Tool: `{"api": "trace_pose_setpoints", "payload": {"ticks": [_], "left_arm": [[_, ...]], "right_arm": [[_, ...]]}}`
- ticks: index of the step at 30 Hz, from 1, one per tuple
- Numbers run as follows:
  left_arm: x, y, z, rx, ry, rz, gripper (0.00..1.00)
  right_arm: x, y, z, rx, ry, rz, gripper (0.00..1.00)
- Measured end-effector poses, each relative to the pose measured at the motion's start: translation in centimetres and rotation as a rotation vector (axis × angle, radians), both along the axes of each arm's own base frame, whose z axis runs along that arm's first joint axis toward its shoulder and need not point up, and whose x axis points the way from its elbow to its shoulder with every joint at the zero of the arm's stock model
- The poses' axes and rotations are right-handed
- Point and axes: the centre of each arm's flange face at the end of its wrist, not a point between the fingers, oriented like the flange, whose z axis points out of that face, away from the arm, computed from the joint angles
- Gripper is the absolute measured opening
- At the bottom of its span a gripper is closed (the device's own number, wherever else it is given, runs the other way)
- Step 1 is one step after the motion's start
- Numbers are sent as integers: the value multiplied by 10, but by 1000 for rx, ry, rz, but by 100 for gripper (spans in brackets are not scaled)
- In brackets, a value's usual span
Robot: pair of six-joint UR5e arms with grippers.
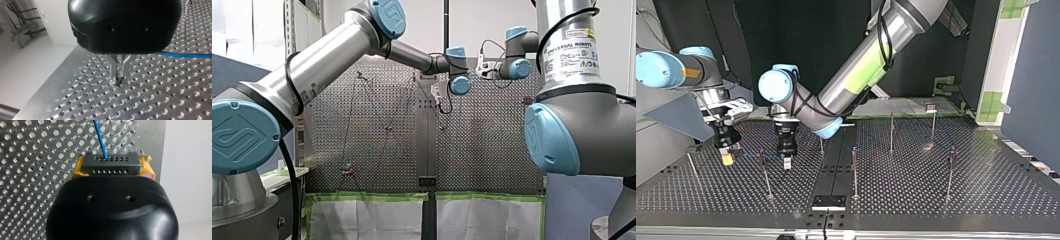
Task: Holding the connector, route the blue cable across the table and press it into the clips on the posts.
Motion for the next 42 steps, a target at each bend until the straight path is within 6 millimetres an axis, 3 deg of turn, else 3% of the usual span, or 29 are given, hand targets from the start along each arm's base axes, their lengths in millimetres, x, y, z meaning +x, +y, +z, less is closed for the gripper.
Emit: {"api": "trace_pose_setpoints", "payload": {"ticks": [1, 3, 4, 6, 7, 8, 18, 28, 42], "left_arm": [[-2, -1, -1, 1, 6, -4, 35], [-6, -3, -2, 2, 16, -9, 60], [-8, -4, -3, 4, 23, -10, 60], [-12, -5, -4, 7, 34, -7, 78], [-15, -6, -5, 10, 43, -3, 78], [-17, -6, -6, 13, 51, 2, 100], [-35, -4, -16, 43, 130, 50, 100], [-77, -14, -27, 85, 202, 58, 100], [-129, -19, 10, 30, 138, -10, 100]], "right_arm": [[0, 0, 0, 0, 0, 0, 0], [0, 0, 0, 1, 0, 0, 0], [0, 0, 0, 1, 1, 0, 0], [0, 0, -1, 1, 1, 1, 0], [0, 0, -1, 2, 2, 1, 0], [0, 0, -1, 2, 2, 1, 0], [0, 0, -2, 1, 6, 4, 0], [0, 0, -2, 1, 7, 5, 0], [4, 2, -3, 5, 9, 13, 0]]}}
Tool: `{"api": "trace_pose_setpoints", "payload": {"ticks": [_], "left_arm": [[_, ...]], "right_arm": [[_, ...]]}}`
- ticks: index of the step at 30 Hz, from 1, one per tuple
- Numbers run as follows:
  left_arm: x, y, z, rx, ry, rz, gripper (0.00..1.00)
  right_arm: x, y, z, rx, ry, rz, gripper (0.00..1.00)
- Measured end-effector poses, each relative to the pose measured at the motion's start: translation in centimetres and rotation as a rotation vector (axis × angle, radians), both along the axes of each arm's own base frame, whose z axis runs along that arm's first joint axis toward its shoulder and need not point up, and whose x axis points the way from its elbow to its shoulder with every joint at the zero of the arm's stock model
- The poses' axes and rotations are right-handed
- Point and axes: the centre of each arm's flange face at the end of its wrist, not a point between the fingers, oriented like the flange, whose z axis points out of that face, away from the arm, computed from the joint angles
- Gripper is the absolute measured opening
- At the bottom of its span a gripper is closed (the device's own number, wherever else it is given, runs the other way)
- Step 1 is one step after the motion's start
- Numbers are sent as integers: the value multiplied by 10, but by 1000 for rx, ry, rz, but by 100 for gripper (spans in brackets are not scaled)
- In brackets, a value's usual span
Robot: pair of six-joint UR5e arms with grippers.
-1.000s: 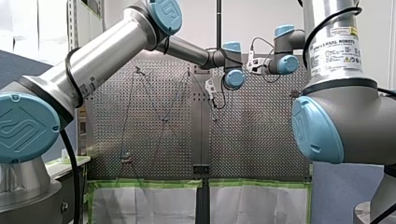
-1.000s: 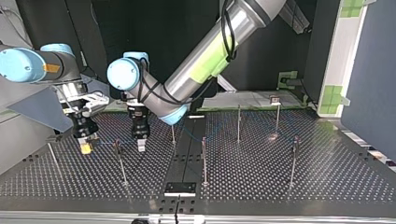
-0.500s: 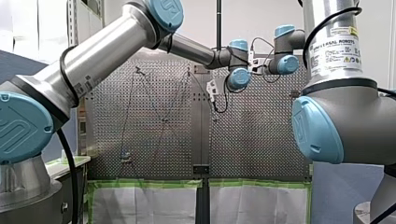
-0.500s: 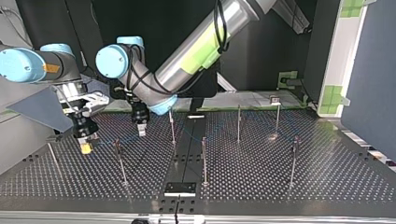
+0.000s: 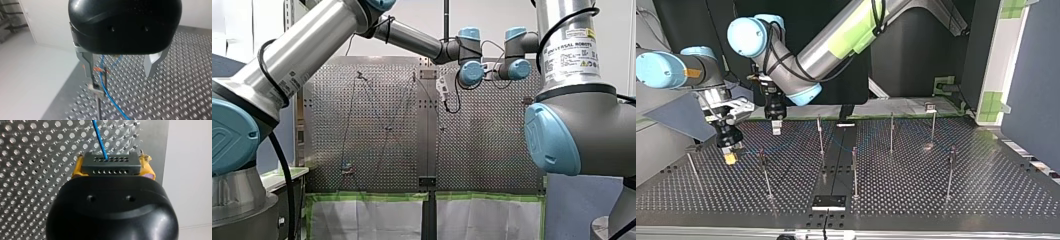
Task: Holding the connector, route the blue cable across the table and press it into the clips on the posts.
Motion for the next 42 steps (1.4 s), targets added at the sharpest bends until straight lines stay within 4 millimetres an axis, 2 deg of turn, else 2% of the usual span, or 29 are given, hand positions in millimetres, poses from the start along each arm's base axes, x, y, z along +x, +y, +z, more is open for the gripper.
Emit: {"api": "trace_pose_setpoints", "payload": {"ticks": [10, 22, 30, 33, 42], "left_arm": [[-37, 2, 28, -99, -50, -36, 100], [-46, 30, 57, -256, -103, -21, 100], [-59, 45, 73, -274, -141, -12, 100], [-64, 48, 73, -261, -151, -11, 100], [-68, 53, 43, -221, -157, -7, 100]], "right_arm": [[0, 1, -2, 4, 2, 0, 0], [-2, -1, -4, 6, 3, -5, 0], [0, -1, -5, 7, 3, -1, 0], [0, -1, -5, 8, 3, 0, 0], [1, 0, -6, 8, 4, 2, 0]]}}
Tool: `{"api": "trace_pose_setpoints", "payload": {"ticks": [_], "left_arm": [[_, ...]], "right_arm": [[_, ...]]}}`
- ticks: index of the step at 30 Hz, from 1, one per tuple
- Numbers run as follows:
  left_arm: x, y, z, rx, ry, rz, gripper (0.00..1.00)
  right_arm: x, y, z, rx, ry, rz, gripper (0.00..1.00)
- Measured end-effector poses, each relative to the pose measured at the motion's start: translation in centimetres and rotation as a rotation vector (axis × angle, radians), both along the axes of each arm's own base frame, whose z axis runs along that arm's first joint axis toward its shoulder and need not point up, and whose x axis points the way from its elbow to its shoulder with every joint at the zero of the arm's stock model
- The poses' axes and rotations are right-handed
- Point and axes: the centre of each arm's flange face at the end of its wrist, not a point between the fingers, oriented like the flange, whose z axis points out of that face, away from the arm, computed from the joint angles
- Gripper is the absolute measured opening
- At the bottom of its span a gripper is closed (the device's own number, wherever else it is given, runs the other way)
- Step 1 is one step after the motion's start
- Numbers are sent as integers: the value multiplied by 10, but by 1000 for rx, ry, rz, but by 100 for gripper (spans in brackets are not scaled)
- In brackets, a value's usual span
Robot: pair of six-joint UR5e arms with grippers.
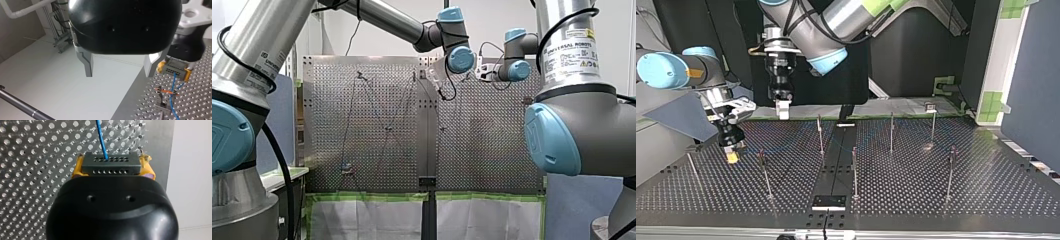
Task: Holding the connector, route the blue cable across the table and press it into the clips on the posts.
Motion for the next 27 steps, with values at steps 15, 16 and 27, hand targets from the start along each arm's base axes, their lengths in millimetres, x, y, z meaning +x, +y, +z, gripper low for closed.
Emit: {"api": "trace_pose_setpoints", "payload": {"ticks": [15, 16, 27], "left_arm": [[-9, 13, -56, -1, -1, 0, 100], [-10, 14, -60, -1, -1, 0, 100], [3, 43, -96, -69, 9, 60, 100]], "right_arm": [[1, 1, -1, 3, 1, 1, 0], [1, 1, -1, 3, 1, 2, 0], [3, 1, -1, 3, 1, 5, 0]]}}
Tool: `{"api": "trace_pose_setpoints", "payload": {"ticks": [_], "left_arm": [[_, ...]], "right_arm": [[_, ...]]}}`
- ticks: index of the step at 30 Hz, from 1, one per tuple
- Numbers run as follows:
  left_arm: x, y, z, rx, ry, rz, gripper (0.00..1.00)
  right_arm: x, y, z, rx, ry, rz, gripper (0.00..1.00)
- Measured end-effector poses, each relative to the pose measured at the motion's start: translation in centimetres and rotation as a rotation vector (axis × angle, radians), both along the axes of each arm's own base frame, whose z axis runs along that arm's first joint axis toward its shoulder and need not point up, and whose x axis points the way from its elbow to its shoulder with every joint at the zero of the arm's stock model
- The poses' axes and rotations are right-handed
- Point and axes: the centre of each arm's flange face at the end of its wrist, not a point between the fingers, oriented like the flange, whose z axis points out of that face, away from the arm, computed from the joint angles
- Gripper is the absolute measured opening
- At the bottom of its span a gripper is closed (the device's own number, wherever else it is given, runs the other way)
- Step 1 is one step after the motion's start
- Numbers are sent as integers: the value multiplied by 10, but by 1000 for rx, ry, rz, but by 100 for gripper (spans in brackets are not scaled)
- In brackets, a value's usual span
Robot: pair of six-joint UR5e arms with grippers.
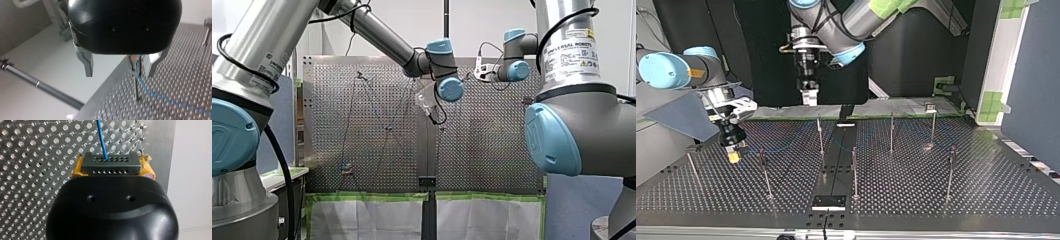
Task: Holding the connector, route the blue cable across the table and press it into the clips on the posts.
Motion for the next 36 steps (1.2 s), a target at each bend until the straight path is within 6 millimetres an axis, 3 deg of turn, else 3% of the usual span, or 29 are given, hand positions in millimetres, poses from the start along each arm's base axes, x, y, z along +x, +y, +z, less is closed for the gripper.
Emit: {"api": "trace_pose_setpoints", "payload": {"ticks": [11, 25, 36], "left_arm": [[28, 50, -37, 7, 47, 98, 100], [51, 113, -89, 221, 145, 129, 100], [34, 132, -125, 293, 192, 49, 100]], "right_arm": [[-1, -1, -1, 1, 1, -2, 0], [-3, -2, -1, 1, 1, -5, 0], [-3, -2, -1, 1, 1, -5, 0]]}}
